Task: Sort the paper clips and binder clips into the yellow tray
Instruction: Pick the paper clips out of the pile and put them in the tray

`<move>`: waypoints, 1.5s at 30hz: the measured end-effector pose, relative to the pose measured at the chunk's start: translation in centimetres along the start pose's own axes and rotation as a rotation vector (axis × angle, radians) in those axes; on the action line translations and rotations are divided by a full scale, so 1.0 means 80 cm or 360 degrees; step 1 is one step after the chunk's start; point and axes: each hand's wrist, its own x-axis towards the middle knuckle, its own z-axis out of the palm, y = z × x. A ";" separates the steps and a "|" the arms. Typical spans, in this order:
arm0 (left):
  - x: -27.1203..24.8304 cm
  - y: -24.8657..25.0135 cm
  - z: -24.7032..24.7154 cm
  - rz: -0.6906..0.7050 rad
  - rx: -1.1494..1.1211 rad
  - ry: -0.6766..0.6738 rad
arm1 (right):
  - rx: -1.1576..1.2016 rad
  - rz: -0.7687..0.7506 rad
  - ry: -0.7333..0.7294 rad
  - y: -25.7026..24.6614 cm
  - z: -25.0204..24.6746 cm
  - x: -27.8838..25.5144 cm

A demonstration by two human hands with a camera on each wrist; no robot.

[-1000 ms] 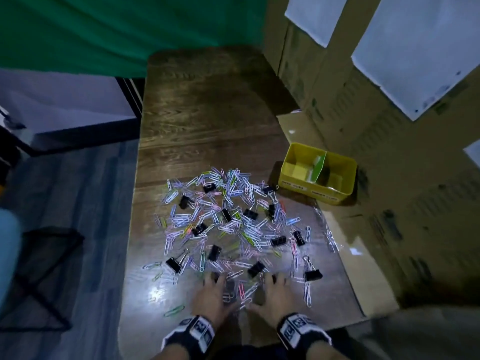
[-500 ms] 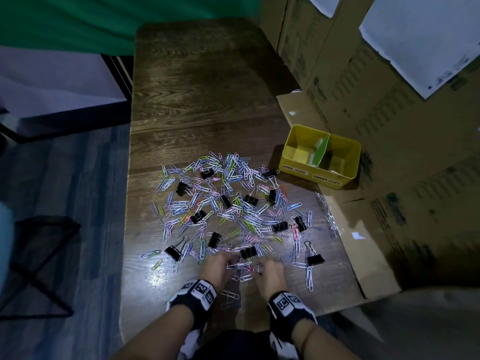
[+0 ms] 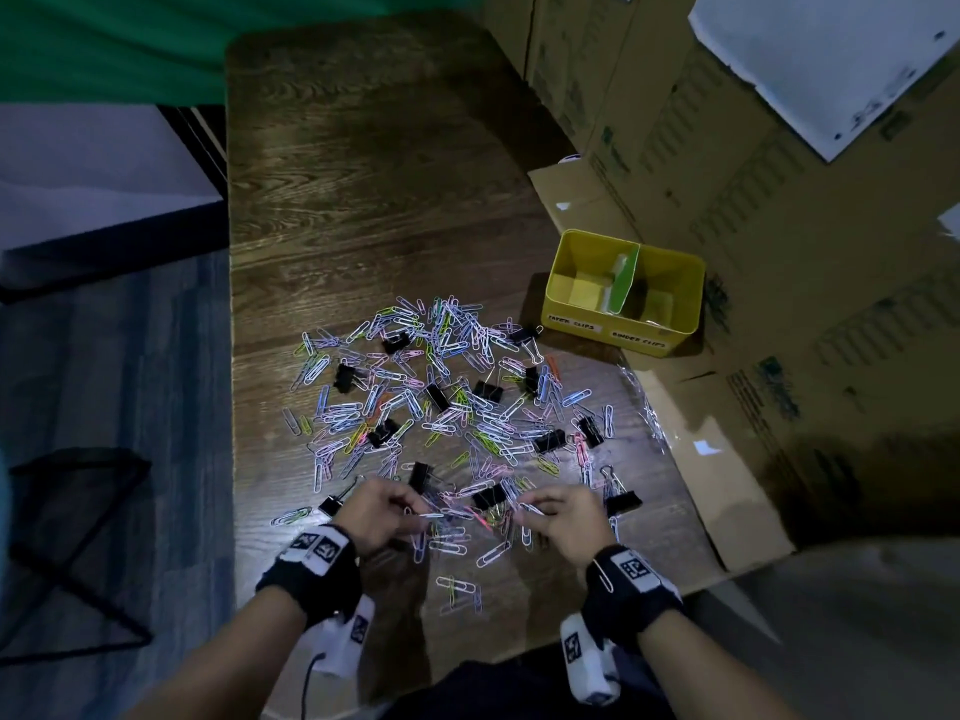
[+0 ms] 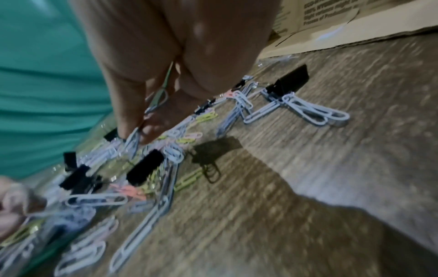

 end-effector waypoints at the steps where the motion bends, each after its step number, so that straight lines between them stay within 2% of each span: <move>1: -0.001 0.005 -0.008 -0.0013 -0.0103 0.0009 | 0.0084 -0.0031 0.0000 -0.003 -0.006 0.002; 4: -0.003 0.032 -0.031 -0.0023 -0.0353 0.0006 | 0.0305 -0.0101 -0.0014 -0.025 -0.030 0.006; 7: 0.003 0.085 -0.051 0.0056 -0.0480 -0.0034 | 0.0447 -0.0169 -0.0005 -0.058 -0.064 0.008; 13: 0.062 0.246 -0.071 0.0396 -0.0654 -0.0117 | 0.0651 -0.0373 0.0173 -0.138 -0.146 0.020; 17: 0.137 0.337 -0.056 0.0544 -0.0689 0.0019 | 0.0690 -0.0526 0.0207 -0.184 -0.192 0.046; 21: 0.214 0.379 -0.010 0.0489 -0.0492 0.0312 | 0.0619 -0.0634 0.0286 -0.219 -0.220 0.092; 24: 0.256 0.382 0.023 0.0463 -0.0107 0.0494 | 0.0551 -0.0604 0.0368 -0.235 -0.229 0.144; 27: 0.267 0.378 0.036 0.0409 0.0375 0.0364 | 0.0365 -0.0535 0.0447 -0.233 -0.229 0.199; 29: 0.258 0.376 0.036 0.0428 0.0564 0.0282 | 0.0105 -0.0497 0.0510 -0.227 -0.224 0.228; 32: 0.227 0.359 0.035 0.0718 0.0499 0.0453 | -0.0368 -0.0483 0.0528 -0.221 -0.214 0.258; 34: 0.200 0.334 0.040 0.0862 0.0438 0.0585 | -0.0599 -0.0431 0.0434 -0.218 -0.206 0.271; 35: 0.186 0.318 0.045 0.0862 0.0435 0.0586 | -0.0721 -0.0396 0.0343 -0.216 -0.203 0.274; 36: 0.172 0.302 0.051 0.0816 0.0441 0.0525 | -0.0835 -0.0368 0.0249 -0.215 -0.200 0.277; 38: 0.148 0.267 0.067 0.0651 0.0523 0.0262 | -0.0983 -0.0362 0.0083 -0.213 -0.196 0.272; 40: 0.133 0.236 0.086 0.0579 0.0750 0.0051 | -0.1019 -0.0486 0.0026 -0.216 -0.194 0.254; 43: 0.126 0.211 0.117 0.0541 0.1243 -0.0053 | -0.0755 -0.0720 0.0076 -0.216 -0.192 0.199; 45: 0.128 0.209 0.137 0.0562 0.1529 -0.0068 | -0.0646 -0.0723 -0.0019 -0.207 -0.191 0.161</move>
